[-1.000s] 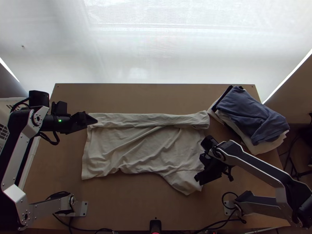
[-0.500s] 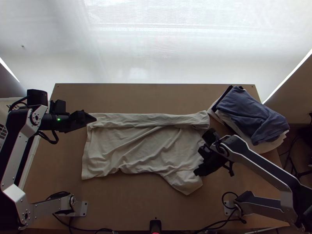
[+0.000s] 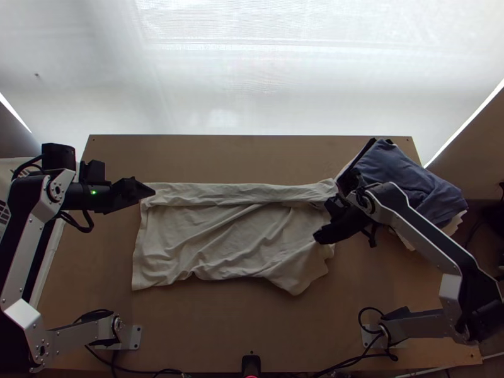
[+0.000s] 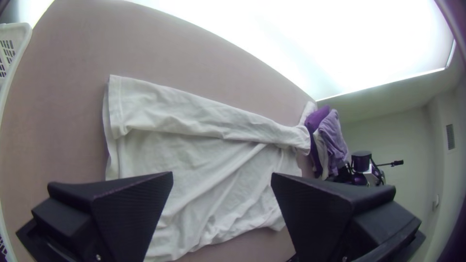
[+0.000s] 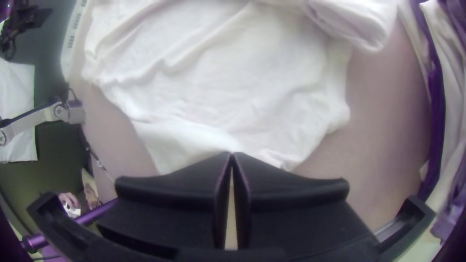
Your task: Fold the t-shirt
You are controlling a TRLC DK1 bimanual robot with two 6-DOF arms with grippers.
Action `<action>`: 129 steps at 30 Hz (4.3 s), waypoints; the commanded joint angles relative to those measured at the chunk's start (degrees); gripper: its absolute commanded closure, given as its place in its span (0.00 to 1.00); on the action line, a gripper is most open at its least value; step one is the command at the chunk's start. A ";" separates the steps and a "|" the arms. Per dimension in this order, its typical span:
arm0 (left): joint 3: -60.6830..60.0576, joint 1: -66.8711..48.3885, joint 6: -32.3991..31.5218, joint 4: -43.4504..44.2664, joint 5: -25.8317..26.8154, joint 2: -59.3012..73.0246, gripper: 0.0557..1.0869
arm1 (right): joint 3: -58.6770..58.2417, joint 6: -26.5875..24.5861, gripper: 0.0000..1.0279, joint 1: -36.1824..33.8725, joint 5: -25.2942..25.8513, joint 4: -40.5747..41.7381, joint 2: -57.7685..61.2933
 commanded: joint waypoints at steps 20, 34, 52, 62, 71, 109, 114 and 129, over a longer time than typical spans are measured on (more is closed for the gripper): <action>-22.01 -10.97 17.26 -17.34 -27.92 1.05 0.05 | 6.02 -1.08 0.97 -1.66 0.01 -0.09 3.81; -27.28 -10.62 17.87 -5.82 -32.57 10.28 0.05 | 6.02 -1.43 0.97 -3.24 0.01 -0.88 1.79; -30.01 -13.17 22.09 -2.57 -31.17 5.89 0.78 | 6.63 -2.22 0.97 -4.12 0.01 -1.32 1.96; -20.95 -4.73 22.53 -3.54 -24.49 5.62 0.96 | 6.63 -3.01 0.97 -6.67 0.01 -1.59 0.65; -10.67 1.42 20.42 -7.14 -18.07 10.02 0.96 | 6.99 -3.62 0.97 -8.08 0.01 -1.94 -0.41; 9.28 4.94 8.73 -7.49 -14.47 22.94 0.96 | 21.75 -5.21 0.97 -11.68 0.97 -1.06 9.35; 13.32 3.35 5.22 -5.47 -14.47 25.40 0.96 | 24.12 -5.21 0.97 -11.77 1.06 -0.79 11.10; 19.65 1.42 2.84 -6.09 -14.47 30.23 0.96 | 26.76 -4.94 0.97 -11.77 1.68 -0.71 14.36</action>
